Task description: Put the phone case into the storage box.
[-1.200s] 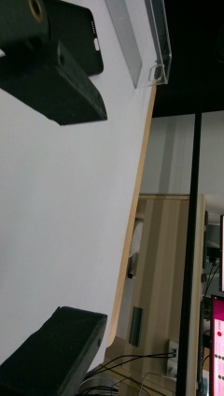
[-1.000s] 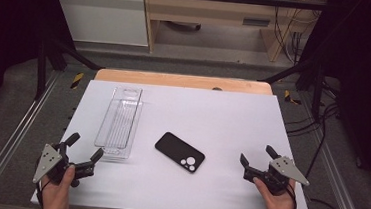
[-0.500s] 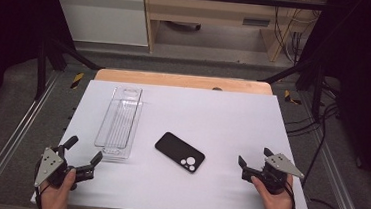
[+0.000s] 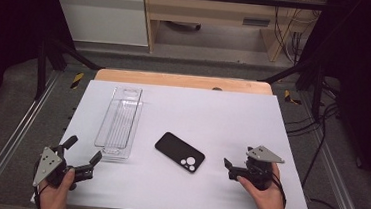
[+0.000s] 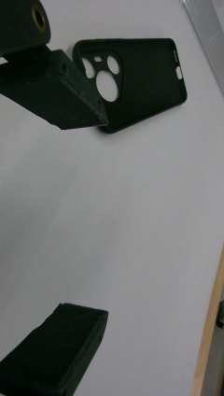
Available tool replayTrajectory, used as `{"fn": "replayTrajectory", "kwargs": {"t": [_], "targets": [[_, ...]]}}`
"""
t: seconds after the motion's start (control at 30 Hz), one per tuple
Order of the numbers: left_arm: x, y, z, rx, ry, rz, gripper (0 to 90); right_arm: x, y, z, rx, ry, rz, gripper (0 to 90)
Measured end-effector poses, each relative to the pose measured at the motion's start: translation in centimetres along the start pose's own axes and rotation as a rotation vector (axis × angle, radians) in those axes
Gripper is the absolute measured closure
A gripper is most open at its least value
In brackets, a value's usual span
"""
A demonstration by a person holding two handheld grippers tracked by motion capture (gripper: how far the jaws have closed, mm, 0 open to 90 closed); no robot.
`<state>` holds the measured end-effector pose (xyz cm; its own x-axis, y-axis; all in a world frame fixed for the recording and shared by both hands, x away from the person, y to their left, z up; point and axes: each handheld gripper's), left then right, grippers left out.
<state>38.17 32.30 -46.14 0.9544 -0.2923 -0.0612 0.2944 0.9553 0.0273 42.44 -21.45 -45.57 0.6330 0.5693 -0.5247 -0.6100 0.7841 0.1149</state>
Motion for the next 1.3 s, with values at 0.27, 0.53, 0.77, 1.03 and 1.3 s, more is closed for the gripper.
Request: {"fn": "replayTrajectory", "kwargs": {"t": [0.27, 0.53, 0.77, 1.03, 1.3], "targets": [[0.0, 0.0, 0.1, 0.002, 0.001, -0.011, 0.4, 2.0, -0.3, 2.6, -0.010, 0.120, 0.042, 7.7], [0.1, -0.1, 0.1, 0.005, 0.004, -0.004, 0.5, 3.9, -0.3, 4.9, -0.023, 0.231, 0.066, 9.7], [0.1, 0.0, 0.1, 0.003, 0.006, -0.004, 0.5, 5.3, -0.2, 5.8, -0.035, 0.295, 0.089, 11.3], [0.1, -0.1, 0.1, 0.005, 0.005, -0.009, 0.5, 6.3, 0.1, 6.3, -0.026, 0.329, 0.109, 11.1], [0.2, -0.2, 0.1, 0.012, 0.006, -0.020, 0.4, 7.5, 0.6, 6.6, -0.032, 0.365, 0.144, 12.2]]}}
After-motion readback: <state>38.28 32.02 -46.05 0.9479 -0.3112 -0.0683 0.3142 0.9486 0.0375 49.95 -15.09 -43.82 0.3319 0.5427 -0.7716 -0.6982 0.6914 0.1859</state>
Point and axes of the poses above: each handheld gripper's, and its own axes: x roughly forward along the jaws, z roughly out of its top, y roughly to its left, and after that the axes turned 11 degrees about z, right-handed
